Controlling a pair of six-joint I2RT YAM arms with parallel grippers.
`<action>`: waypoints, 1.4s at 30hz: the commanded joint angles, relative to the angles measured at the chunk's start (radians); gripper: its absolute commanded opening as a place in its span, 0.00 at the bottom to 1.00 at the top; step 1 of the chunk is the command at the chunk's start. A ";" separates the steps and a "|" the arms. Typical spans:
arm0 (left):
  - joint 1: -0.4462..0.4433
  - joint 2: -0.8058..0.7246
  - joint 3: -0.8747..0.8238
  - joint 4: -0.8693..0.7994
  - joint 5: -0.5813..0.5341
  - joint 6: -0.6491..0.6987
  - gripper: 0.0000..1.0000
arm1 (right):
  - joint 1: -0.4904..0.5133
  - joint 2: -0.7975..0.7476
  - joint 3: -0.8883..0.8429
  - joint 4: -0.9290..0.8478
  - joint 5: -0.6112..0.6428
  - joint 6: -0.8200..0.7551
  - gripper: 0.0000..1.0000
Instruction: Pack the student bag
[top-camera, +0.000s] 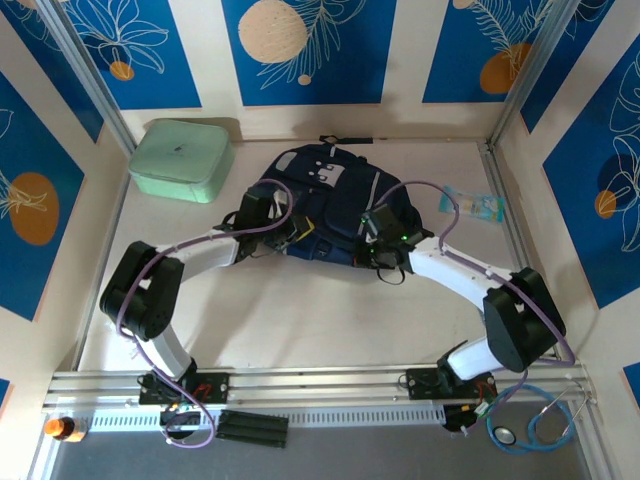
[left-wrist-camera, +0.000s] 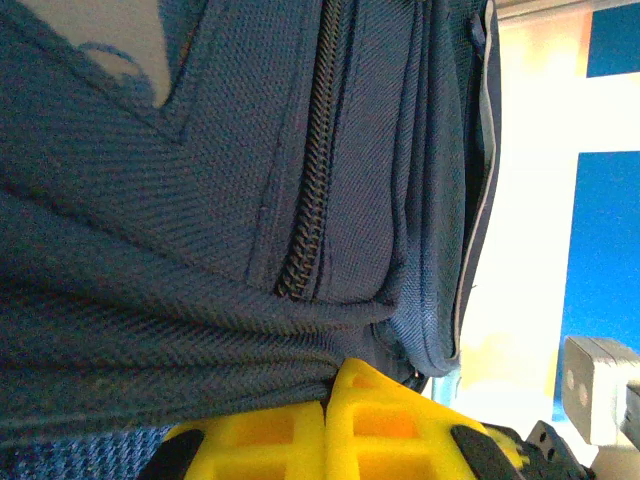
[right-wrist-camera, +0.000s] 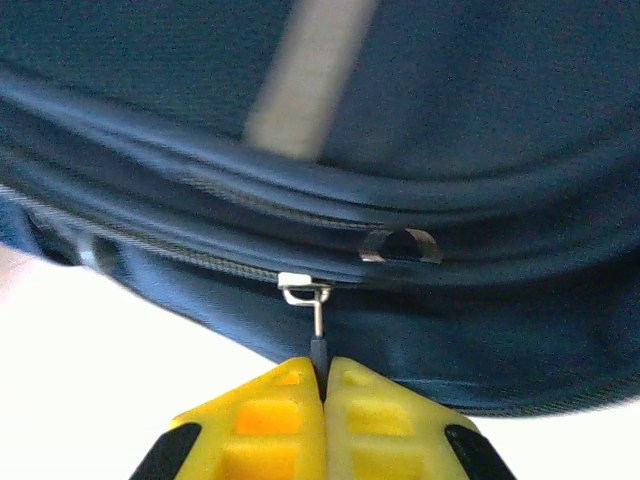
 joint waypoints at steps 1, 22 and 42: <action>0.033 -0.001 0.045 0.021 -0.014 0.044 0.00 | -0.047 -0.027 -0.050 -0.096 0.009 0.020 0.00; 0.033 -0.003 0.048 0.037 0.002 0.035 0.00 | -0.074 0.132 0.088 -0.056 -0.089 -0.028 0.16; 0.063 -0.010 0.047 0.007 -0.007 0.061 0.00 | -0.063 0.123 0.069 -0.065 0.081 0.010 0.00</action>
